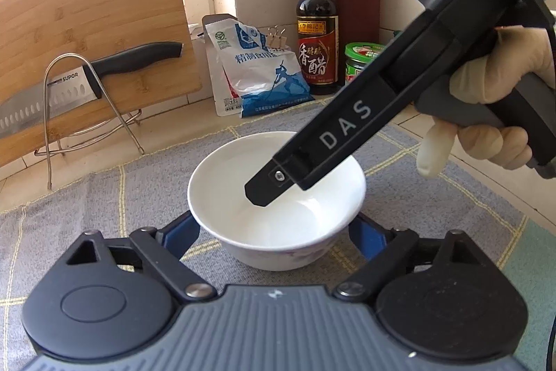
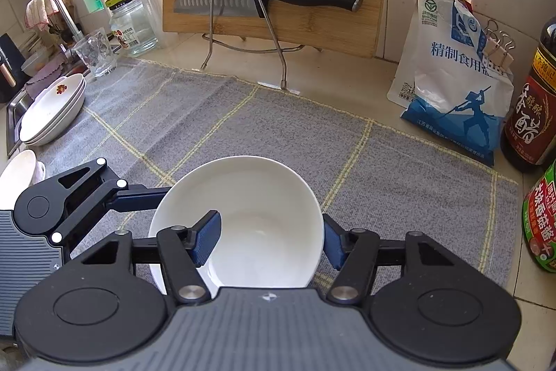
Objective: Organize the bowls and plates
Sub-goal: 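Lift the white bowl with the right tool and carry it to the bowl stack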
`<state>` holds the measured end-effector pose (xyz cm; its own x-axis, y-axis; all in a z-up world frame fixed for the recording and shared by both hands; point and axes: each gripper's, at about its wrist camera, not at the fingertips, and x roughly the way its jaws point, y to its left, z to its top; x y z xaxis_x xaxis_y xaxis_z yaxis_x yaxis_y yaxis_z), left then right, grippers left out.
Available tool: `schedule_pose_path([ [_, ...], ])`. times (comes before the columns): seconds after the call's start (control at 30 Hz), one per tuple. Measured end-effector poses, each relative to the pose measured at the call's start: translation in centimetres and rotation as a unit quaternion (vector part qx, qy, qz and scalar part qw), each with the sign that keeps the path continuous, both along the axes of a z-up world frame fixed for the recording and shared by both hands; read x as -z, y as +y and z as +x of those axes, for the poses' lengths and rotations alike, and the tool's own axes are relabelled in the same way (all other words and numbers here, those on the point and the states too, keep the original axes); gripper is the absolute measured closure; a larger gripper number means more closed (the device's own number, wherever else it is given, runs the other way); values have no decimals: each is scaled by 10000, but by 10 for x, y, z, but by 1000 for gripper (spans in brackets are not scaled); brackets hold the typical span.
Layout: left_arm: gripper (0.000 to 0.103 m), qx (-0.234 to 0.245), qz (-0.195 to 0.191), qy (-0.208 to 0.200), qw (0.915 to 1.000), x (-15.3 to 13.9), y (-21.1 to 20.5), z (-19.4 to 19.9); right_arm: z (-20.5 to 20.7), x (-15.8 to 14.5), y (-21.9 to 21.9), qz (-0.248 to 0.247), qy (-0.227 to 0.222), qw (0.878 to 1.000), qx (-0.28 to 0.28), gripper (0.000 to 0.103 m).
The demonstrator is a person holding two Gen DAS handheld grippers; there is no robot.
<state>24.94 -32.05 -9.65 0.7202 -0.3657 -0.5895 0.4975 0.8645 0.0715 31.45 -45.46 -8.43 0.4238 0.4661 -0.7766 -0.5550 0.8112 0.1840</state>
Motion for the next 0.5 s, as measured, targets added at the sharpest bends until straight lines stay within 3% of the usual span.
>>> schedule_pose_path([
  [0.5, 11, 75, 77, 15, 9999, -4, 2, -5, -6, -2, -1, 115, 77, 9999, 44, 38],
])
